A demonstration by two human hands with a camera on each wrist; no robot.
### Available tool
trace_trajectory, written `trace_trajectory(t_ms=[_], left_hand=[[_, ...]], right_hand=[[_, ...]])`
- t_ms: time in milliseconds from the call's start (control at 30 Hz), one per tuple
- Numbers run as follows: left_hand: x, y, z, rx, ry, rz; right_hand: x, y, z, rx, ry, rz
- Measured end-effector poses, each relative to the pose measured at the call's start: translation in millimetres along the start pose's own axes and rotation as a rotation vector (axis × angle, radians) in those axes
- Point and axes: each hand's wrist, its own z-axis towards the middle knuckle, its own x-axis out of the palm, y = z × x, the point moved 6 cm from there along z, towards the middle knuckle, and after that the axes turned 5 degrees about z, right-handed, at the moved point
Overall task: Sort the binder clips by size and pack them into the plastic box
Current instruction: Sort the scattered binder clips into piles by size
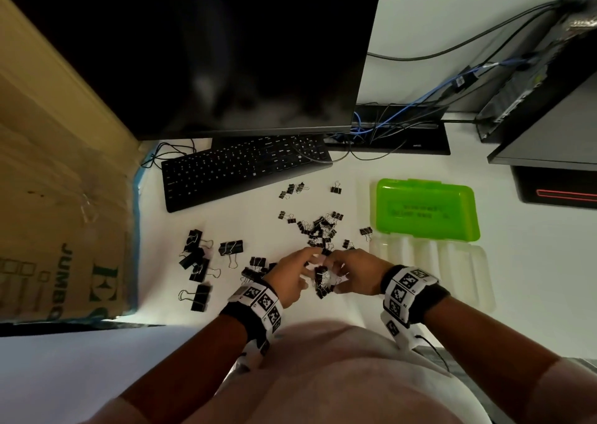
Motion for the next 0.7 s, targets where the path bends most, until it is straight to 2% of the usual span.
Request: trace_trajectory(t_ms=[200,333,533,633,700], left_hand=[[-1,2,3,-0.028,0.025,0.217],[8,-5,8,-0.056,0.015,0.328],[7,-14,10,-0.019,-0.076,0.443],[9,-13,10,0.040,-0.048,0.502],[15,-12,9,0.088,-0.013,0.507]], right_hand=[[0,14,6,-0.052,-0.071,-0.110],[11,19,11,-0.059,-0.034,-0.163],[7,6,8,0.009,-0.143,-0.083],[-7,-6,1,0.067,-0.242,0.031],[-14,-10,-3,0.080,-0.253,0.069]])
